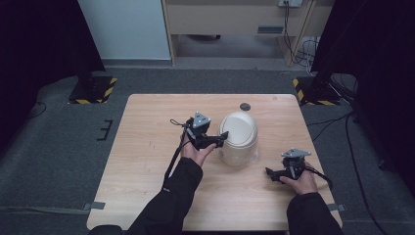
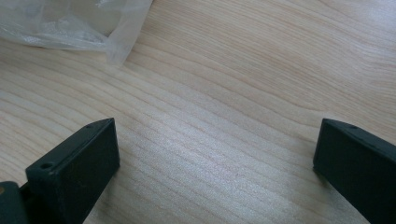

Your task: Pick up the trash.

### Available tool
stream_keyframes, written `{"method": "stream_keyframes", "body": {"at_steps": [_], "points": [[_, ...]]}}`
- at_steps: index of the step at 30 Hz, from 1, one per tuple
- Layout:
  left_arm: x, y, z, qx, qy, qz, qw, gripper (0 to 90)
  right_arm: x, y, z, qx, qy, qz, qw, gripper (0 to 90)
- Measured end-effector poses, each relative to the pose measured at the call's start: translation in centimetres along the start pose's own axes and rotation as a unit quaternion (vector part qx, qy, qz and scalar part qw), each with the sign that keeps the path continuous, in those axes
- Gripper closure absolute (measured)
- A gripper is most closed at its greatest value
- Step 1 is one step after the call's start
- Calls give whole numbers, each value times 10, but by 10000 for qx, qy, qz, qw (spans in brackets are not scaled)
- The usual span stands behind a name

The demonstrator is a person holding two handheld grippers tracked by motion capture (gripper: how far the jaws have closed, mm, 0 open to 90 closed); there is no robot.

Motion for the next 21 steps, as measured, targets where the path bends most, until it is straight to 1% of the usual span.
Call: {"method": "stream_keyframes", "body": {"at_steps": [5, 11, 13, 17, 21], "points": [[1, 9, 3, 88, 10, -30, 10000, 163, 0, 0, 0, -6, -10, 0, 10000, 5], [-1, 19, 0, 171, 70, -54, 9998, 158, 0, 0, 0, -6, -10, 0, 10000, 5], [-2, 24, 0, 223, 125, -36, 9997, 152, 0, 0, 0, 0, 0, 2, 10000, 5], [-1, 31, 1, 343, 156, -67, 9993, 147, 0, 0, 0, 1, 0, 2, 10000, 5], [-2, 35, 1, 368, 159, -59, 9992, 148, 0, 0, 0, 1, 4, 2, 10000, 5]]}}
Point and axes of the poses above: each handheld gripper's, and its own axes: y roughly forward along the jaws, z roughly out of its underside, x roughly to its left, the point moved 2 cm from there along y, roughly forward along the jaws, and after that the axes turned 6 degrees about -x, right-handed, at the moved point
